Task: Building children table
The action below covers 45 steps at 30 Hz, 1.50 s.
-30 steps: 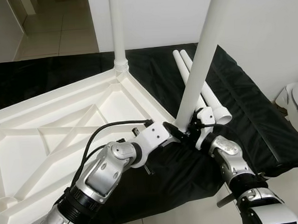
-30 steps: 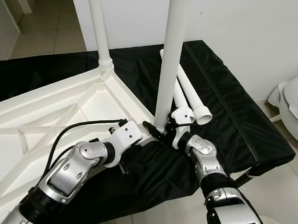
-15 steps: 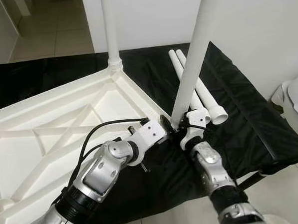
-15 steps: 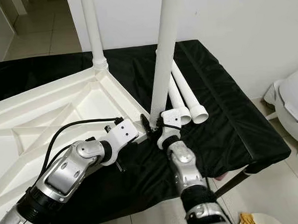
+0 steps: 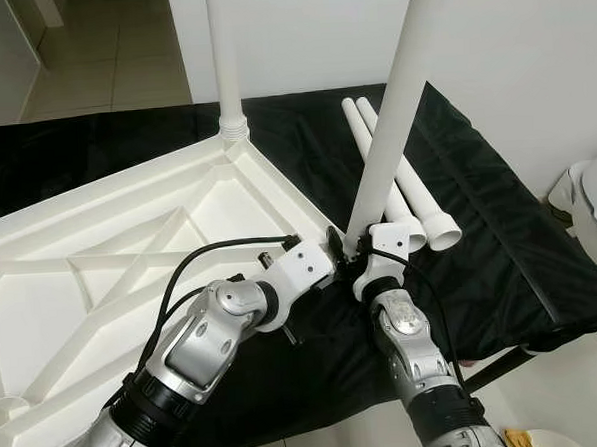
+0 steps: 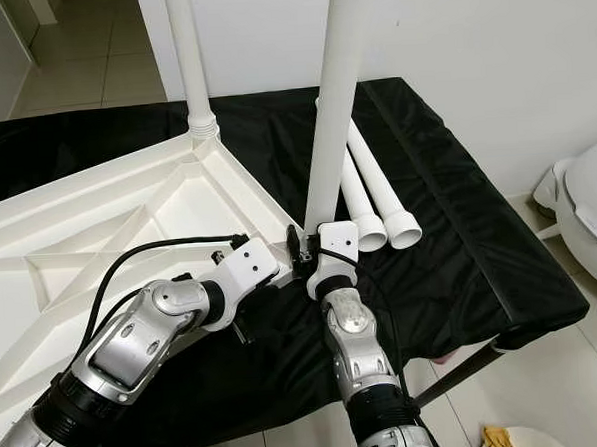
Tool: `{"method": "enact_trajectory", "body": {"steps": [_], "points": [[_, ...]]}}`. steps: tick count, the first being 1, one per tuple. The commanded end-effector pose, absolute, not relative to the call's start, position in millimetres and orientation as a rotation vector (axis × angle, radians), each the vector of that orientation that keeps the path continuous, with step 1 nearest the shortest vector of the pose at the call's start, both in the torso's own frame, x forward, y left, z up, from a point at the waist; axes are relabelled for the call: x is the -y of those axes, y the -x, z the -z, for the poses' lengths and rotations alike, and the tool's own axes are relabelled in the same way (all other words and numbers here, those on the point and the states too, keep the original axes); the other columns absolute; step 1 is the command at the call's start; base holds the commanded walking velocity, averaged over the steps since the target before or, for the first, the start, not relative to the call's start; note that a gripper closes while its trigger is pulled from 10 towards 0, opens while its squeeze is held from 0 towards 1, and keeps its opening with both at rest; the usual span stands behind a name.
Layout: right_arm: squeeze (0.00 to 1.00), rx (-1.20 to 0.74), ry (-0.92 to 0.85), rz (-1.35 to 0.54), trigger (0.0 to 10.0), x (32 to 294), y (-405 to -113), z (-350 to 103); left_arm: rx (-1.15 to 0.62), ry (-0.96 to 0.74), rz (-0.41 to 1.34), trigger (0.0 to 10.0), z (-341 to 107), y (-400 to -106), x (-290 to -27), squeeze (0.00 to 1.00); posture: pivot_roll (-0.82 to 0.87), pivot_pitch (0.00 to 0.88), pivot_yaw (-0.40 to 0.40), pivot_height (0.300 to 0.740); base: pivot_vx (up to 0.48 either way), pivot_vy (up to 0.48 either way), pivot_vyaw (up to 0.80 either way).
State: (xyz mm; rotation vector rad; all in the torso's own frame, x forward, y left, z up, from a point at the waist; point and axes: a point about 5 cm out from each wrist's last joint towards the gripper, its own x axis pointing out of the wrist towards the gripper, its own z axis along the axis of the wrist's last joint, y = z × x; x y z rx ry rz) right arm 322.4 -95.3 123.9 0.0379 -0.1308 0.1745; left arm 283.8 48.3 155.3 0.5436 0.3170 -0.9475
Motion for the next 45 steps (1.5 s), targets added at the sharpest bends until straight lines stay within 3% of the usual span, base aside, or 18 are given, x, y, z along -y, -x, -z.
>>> {"method": "enact_trajectory", "body": {"steps": [1,13,14,25,34,35,36,38,40,42,43,45], "points": [[1.0,0.049,-0.058,-0.179,10.0,95.1,-318.2,-107.4,-0.241,-0.553,1.007,10.0,-167.1,-277.8,-36.5,0.0,-0.01,0.109,0.001,0.74,0.0,0.0,0.0],[1.0,0.126,0.002,-0.382,10.0,121.4,-324.9,-123.4,-0.235,-0.554,1.012,10.0,-167.6,-277.3,-34.9,0.0,-0.01,0.097,-0.007,0.74,0.0,0.0,0.0],[0.0,0.133,0.024,-0.441,10.0,123.2,-323.9,-124.5,-0.236,-0.555,1.013,10.0,-167.4,-277.1,-35.1,0.0,-0.01,0.093,-0.007,0.74,0.0,0.0,0.0],[0.0,0.138,0.084,-0.674,10.0,137.9,-326.5,-126.1,-0.233,-0.563,1.018,10.0,-167.1,-277.1,-34.4,0.0,-0.01,0.076,-0.004,0.74,0.0,0.0,0.0],[0.0,0.096,0.125,-0.754,10.0,149.0,-333.0,-122.4,-0.23,-0.566,1.021,10.0,-167.3,-277.4,-33.6,0.0,0.0,0.066,-0.001,0.74,0.0,0.0,0.0],[0.0,0.081,0.137,-0.757,9.2,151.6,-334.5,-120.8,-0.23,-0.568,1.021,10.0,-167.4,-277.5,-33.6,0.0,0.0,0.066,-0.001,0.74,0.0,0.0,0.0],[0.0,0.074,0.138,-0.758,4.3,153.8,-335.7,-120.2,-0.23,-0.569,1.022,10.0,-167.4,-277.5,-33.8,0.0,0.0,0.066,-0.001,0.74,0.0,0.0,0.0],[0.0,0.066,0.144,-0.756,3.7,155.7,-336.6,-119.3,-0.23,-0.57,1.022,10.0,-167.5,-277.5,-34.0,0.0,0.0,0.066,-0.001,0.74,0.0,0.0,0.0],[0.0,0.057,0.143,-0.757,1.1,157.9,-337.3,-117.7,-0.231,-0.57,1.022,10.0,-167.3,-277.2,-34.1,0.0,0.0,0.066,0.0,0.74,0.0,0.0,0.0],[0.0,0.056,0.143,-0.759,1.1,158.4,-337.4,-117.2,-0.231,-0.57,1.022,10.0,-167.3,-277.1,-34.1,0.0,0.0,0.066,0.0,0.74,0.0,0.0,0.0],[0.0,0.057,0.139,-0.761,0.0,159.0,-337.0,-116.7,-0.232,-0.57,1.023,10.0,-167.3,-276.9,-34.1,0.0,0.0,0.068,0.0,0.74,0.0,0.0,0.0],[0.0,0.059,0.136,-0.764,0.0,159.5,-336.7,-116.2,-0.232,-0.569,1.023,10.0,-167.3,-276.7,-34.1,0.0,0.0,0.069,0.0,0.74,0.0,0.0,0.0]]}}
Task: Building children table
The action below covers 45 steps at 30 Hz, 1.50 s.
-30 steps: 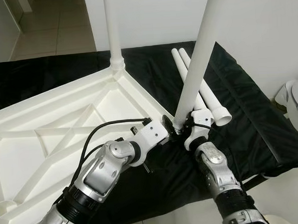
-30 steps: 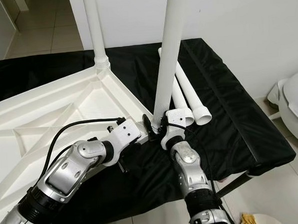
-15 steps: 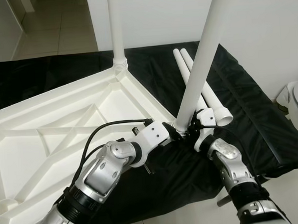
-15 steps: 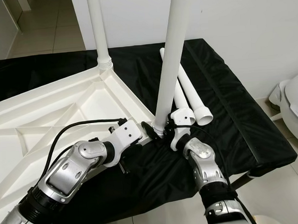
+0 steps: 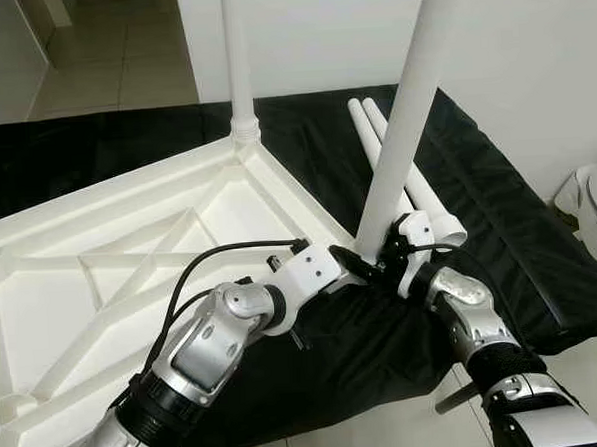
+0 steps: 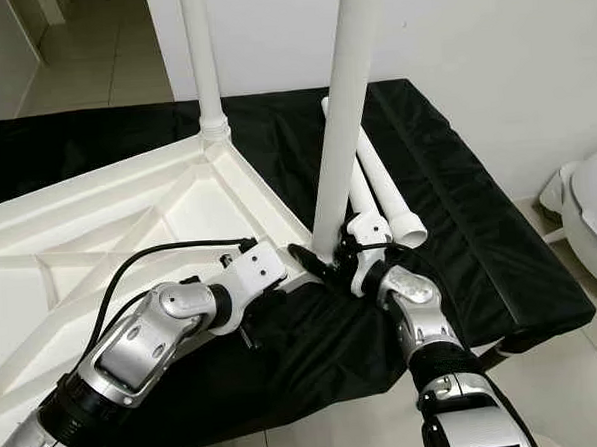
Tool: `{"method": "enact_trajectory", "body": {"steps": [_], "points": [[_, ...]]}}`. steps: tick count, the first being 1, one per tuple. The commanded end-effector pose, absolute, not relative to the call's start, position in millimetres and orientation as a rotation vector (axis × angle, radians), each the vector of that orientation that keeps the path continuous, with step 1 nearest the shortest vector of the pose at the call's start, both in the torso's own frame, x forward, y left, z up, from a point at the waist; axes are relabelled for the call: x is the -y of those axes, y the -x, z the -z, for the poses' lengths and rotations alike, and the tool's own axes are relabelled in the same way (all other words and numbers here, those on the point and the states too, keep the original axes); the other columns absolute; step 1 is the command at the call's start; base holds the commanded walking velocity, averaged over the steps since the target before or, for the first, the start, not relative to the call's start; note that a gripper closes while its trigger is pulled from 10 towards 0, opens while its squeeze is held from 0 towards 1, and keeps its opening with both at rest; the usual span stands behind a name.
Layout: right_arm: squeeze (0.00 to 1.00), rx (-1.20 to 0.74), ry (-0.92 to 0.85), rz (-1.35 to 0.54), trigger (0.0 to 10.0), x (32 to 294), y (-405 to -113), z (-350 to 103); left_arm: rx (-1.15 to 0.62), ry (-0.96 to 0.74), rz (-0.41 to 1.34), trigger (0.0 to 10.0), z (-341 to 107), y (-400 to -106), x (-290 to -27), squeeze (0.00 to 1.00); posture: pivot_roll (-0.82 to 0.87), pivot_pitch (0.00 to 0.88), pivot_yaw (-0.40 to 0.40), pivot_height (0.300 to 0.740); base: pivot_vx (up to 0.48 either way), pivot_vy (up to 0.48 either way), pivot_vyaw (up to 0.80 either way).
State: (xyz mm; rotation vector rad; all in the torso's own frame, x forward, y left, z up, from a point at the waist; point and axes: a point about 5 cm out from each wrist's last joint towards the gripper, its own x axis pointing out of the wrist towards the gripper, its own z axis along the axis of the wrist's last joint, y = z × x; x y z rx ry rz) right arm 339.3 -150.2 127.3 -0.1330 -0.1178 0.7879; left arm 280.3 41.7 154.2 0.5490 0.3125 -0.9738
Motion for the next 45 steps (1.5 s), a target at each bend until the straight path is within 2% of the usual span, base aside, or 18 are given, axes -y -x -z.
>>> {"method": "enact_trajectory", "body": {"steps": [1,10,14,15,16,19,28,30,31,40,41,44,45], "points": [[0.0,0.061,0.13,-0.763,0.0,159.8,-335.6,-114.1,-0.233,-0.569,1.024,10.0,-167.3,-276.2,-34.1,0.0,0.0,0.071,0.0,0.74,0.0,0.0,0.0],[0.0,0.054,0.131,-0.672,0.0,159.5,-336.8,-108.6,-0.234,-0.569,1.024,10.0,-166.9,-276.0,-34.1,0.0,-0.01,0.076,-0.002,0.74,0.0,0.0,0.0],[0.0,0.011,0.073,-0.448,0.0,153.6,-339.3,-99.3,-0.234,-0.565,1.022,10.0,-166.6,-275.9,-33.8,0.0,-0.01,0.083,-0.007,0.74,0.0,0.0,0.0],[0.0,0.011,0.073,-0.448,0.0,153.6,-339.3,-99.3,-0.234,-0.565,1.022,10.0,-166.6,-275.9,-33.8,0.0,-0.01,0.083,-0.007,0.74,0.0,0.0,0.0],[0.0,0.009,0.045,-0.348,0.0,147.3,-338.8,-98.2,-0.236,-0.562,1.019,10.0,-166.3,-276.0,-33.8,0.0,-0.01,0.09,-0.011,0.74,0.0,0.0,0.0],[0.0,0.014,0.034,-0.317,0.0,144.8,-338.4,-98.4,-0.237,-0.562,1.018,10.0,-166.1,-275.9,-33.9,0.0,-0.01,0.09,-0.011,0.74,0.0,0.0,0.0],[0.0,0.032,0.037,-0.022,0.0,131.1,-333.2,-105.0,-0.245,-0.556,1.007,10.0,-165.1,-275.3,-36.2,0.0,0.0,0.103,-0.02,0.74,0.0,0.0,0.0],[0.0,0.032,0.037,-0.022,0.0,131.1,-333.2,-105.0,-0.245,-0.556,1.007,10.0,-165.1,-275.3,-36.2,0.0,0.0,0.103,-0.02,0.74,0.0,0.0,0.0],[0.0,0.028,0.023,0.049,0.0,126.8,-330.5,-106.9,-0.244,-0.555,1.005,10.0,-165.3,-275.4,-36.7,0.0,0.0,0.104,-0.016,0.74,0.0,0.0,0.0],[0.0,0.039,0.015,0.01,0.0,113.2,-327.1,-110.1,-0.244,-0.553,1.006,10.0,-165.9,-276.2,-36.7,0.0,-0.01,0.109,-0.007,0.74,0.0,0.0,0.0],[0.0,0.044,0.021,0.001,1.0,113.0,-327.1,-110.5,-0.244,-0.554,1.007,10.0,-166.1,-276.4,-36.8,0.0,-0.01,0.109,-0.006,0.74,0.0,0.0,0.0],[0.0,0.044,0.021,0.001,1.0,113.0,-327.1,-110.5,-0.244,-0.554,1.007,10.0,-166.1,-276.4,-36.8,0.0,-0.01,0.109,-0.006,0.74,0.0,0.0,0.0],[0.0,0.037,0.03,-0.006,10.0,113.6,-327.2,-109.7,-0.243,-0.555,1.006,10.0,-166.2,-276.7,-36.9,0.0,-0.01,0.107,-0.004,0.74,0.0,0.0,0.0]]}}
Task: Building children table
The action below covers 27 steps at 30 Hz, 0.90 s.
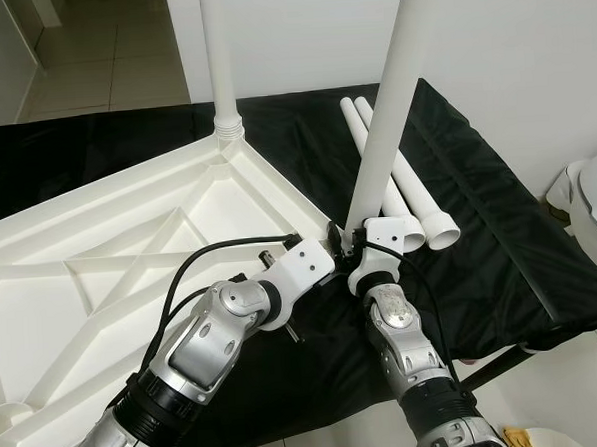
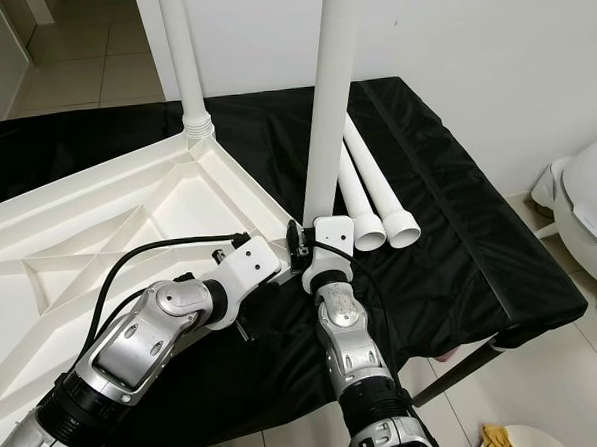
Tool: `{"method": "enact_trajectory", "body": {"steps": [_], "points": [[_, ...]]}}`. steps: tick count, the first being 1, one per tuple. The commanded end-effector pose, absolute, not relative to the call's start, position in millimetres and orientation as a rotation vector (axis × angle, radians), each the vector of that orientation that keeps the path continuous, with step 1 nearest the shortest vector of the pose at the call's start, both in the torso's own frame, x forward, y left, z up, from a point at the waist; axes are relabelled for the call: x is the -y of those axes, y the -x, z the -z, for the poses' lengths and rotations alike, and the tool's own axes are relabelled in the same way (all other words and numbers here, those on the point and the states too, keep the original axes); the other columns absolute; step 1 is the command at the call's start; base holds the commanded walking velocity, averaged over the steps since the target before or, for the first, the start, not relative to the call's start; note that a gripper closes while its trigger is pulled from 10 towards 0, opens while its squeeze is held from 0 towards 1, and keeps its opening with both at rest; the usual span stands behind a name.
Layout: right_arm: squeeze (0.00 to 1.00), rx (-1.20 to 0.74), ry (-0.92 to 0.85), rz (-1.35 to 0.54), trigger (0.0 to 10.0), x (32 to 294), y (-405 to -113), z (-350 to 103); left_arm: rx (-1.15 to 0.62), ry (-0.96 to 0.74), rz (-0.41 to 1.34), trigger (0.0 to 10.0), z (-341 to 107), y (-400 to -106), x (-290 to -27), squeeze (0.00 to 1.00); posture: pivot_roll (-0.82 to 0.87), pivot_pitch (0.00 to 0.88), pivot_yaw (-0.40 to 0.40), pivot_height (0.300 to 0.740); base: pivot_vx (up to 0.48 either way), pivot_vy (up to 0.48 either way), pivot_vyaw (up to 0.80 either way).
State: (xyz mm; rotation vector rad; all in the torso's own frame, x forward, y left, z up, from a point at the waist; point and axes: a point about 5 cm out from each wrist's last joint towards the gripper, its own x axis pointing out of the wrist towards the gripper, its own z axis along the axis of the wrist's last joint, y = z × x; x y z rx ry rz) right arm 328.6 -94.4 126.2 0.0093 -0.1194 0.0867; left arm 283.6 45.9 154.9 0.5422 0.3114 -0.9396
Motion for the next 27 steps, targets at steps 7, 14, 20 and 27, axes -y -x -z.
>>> {"method": "enact_trajectory", "body": {"steps": [7,14,20,27], "points": [[1.0,0.019,0.038,-0.077,10.0,123.6,-332.3,-109.2,-0.24,-0.555,1.002,10.0,-167.0,-278.3,-36.7,0.0,-0.01,0.103,-0.003,0.74,0.0,0.0,0.0],[0.0,0.051,0.121,-0.308,10.0,128.9,-340.0,-117.0,-0.245,-0.556,0.996,10.0,-165.8,-279.0,-36.8,0.0,0.0,0.102,-0.006,0.74,0.0,0.0,0.0],[0.0,0.079,0.166,-0.507,10.0,129.0,-338.3,-119.8,-0.244,-0.557,0.994,10.0,-166.2,-279.2,-37.4,0.0,0.0,0.1,-0.003,0.74,0.0,0.0,0.0],[0.0,0.056,0.127,-0.716,10.0,140.9,-336.8,-116.9,-0.245,-0.56,0.998,10.0,-166.7,-278.7,-38.3,0.0,0.01,0.099,0.004,0.74,0.0,0.0,0.0]]}}
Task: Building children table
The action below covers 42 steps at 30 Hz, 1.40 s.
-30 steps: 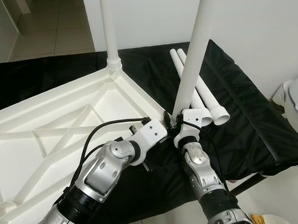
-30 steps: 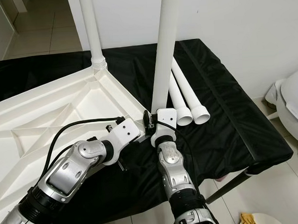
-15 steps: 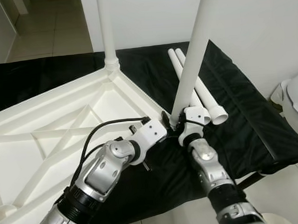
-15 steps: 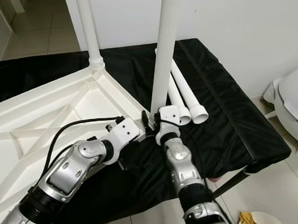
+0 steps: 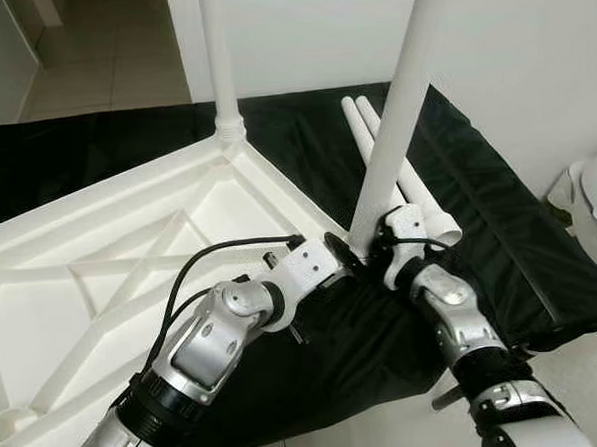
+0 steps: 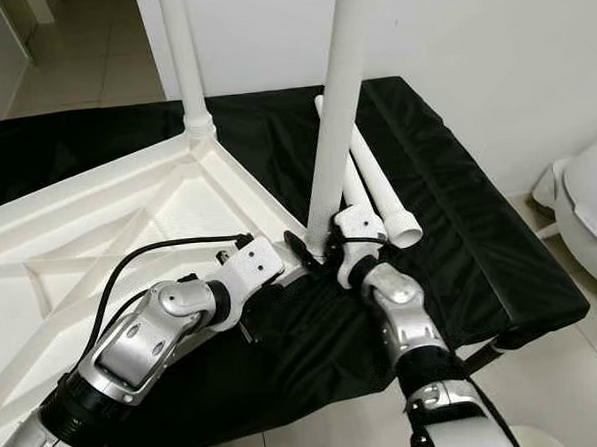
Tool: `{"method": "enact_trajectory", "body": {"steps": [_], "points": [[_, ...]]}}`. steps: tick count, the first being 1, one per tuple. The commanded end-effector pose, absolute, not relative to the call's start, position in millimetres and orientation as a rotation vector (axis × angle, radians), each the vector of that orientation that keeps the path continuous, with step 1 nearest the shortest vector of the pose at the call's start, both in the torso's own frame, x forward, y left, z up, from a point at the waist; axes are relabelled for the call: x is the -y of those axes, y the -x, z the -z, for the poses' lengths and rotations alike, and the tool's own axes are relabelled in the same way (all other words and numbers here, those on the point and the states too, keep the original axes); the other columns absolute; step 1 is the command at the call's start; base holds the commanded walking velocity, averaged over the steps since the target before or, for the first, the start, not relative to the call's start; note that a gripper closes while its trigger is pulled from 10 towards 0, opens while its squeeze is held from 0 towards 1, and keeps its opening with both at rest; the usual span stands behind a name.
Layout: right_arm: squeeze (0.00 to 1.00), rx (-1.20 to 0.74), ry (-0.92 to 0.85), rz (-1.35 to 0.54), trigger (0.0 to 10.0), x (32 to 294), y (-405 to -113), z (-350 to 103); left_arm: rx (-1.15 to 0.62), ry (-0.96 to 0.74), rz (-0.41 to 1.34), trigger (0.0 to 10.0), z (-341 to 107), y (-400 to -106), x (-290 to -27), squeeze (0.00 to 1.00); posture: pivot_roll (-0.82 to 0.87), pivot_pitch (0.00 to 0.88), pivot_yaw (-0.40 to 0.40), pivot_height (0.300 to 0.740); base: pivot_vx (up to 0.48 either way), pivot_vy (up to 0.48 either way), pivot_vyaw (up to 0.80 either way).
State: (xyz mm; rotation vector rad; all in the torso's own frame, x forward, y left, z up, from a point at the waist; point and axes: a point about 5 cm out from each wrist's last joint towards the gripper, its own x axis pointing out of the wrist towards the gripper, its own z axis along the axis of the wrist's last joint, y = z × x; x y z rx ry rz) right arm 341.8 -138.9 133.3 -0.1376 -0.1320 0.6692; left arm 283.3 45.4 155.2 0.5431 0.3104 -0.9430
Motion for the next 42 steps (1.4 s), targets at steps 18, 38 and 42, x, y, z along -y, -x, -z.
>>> {"method": "enact_trajectory", "body": {"steps": [18,38,42], "points": [[0.0,-0.004,0.074,-0.795,0.0,167.4,-337.4,-108.1,-0.247,-0.567,0.997,10.0,-167.0,-277.6,-40.2,0.0,0.01,0.099,0.007,0.74,0.0,0.0,0.0],[0.0,-0.022,0.012,-0.448,10.0,137.4,-335.6,-90.3,-0.246,-0.561,1.01,10.0,-164.8,-275.0,-35.9,0.0,0.0,0.097,-0.013,0.74,0.0,0.0,0.0],[0.0,-0.014,-0.051,-0.311,10.0,122.5,-334.5,-92.2,-0.247,-0.564,1.019,10.0,-164.0,-273.8,-35.0,0.0,0.0,0.094,-0.014,0.74,0.0,0.0,0.0]]}}
